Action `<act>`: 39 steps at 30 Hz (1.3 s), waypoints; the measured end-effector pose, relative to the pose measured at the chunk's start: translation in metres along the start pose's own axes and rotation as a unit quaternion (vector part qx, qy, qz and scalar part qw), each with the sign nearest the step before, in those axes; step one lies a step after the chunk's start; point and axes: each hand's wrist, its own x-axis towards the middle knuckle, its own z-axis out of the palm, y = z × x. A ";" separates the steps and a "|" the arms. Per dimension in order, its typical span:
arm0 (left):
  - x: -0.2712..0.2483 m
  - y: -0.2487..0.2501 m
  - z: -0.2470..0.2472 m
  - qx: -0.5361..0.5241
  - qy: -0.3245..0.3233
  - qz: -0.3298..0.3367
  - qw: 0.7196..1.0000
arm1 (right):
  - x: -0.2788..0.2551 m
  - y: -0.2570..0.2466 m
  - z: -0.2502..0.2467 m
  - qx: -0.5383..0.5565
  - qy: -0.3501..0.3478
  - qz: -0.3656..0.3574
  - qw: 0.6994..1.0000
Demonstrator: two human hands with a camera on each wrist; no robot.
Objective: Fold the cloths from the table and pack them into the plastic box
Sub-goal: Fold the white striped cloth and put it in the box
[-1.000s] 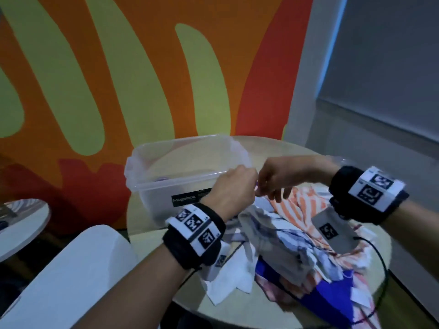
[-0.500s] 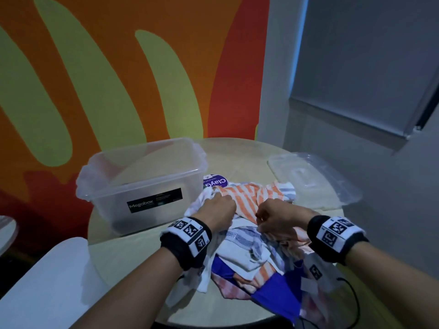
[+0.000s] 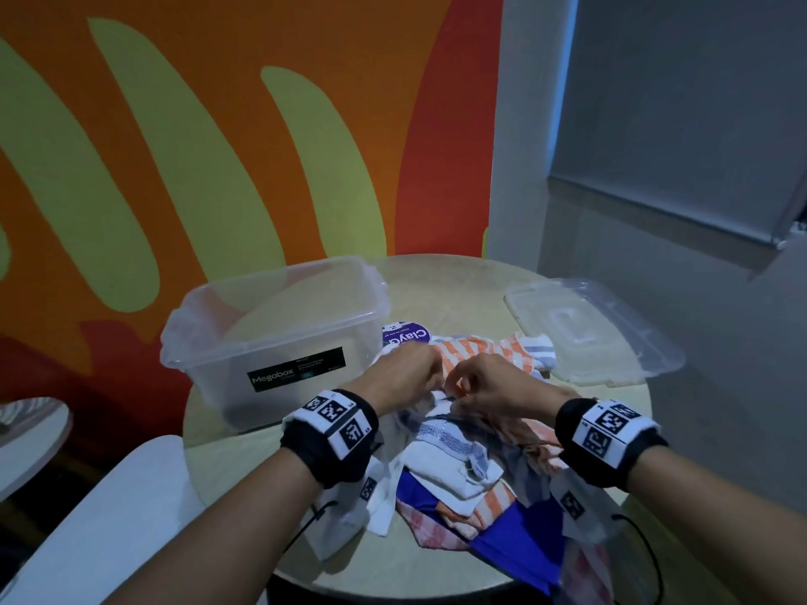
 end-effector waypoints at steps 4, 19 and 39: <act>-0.015 -0.005 0.022 0.035 -0.094 -0.017 0.995 | 0.000 0.000 0.016 -0.016 -0.016 -0.005 1.000; -0.007 -0.002 -0.052 -0.160 0.222 0.016 0.962 | 0.013 -0.005 -0.045 0.206 0.100 -0.029 0.973; 0.000 0.006 -0.145 -0.112 0.077 -0.024 0.990 | 0.019 -0.051 -0.173 0.104 0.195 -0.046 0.974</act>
